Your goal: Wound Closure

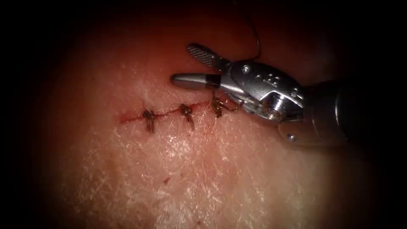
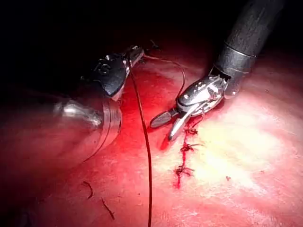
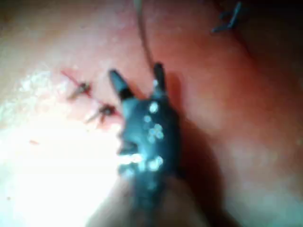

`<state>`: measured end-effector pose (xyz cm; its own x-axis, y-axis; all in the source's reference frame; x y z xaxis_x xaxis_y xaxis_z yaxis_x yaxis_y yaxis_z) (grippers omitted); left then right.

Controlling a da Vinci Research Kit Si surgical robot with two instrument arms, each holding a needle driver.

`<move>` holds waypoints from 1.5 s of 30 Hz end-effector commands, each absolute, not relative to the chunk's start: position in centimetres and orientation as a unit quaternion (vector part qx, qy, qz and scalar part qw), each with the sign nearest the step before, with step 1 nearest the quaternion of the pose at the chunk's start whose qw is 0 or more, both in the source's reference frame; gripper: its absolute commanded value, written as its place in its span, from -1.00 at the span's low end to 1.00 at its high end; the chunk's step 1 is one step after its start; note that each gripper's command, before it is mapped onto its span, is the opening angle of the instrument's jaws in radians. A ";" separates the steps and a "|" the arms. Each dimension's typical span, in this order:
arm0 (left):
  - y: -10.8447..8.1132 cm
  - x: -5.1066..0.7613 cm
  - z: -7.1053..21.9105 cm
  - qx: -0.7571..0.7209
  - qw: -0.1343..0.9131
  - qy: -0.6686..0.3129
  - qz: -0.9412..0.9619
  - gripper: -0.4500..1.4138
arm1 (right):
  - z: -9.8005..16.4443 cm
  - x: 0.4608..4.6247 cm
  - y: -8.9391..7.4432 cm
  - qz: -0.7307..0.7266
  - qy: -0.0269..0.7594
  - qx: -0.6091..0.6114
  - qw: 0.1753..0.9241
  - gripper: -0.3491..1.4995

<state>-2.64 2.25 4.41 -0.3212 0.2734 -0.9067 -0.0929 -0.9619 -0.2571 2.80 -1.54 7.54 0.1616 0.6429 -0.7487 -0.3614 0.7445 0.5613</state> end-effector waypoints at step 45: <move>1.1 -3.55 5.3 -0.559 0.134 -0.162 0.802 0.08 | 7.1 0.82 -1.7 0.341 0.520 0.062 0.781 0.82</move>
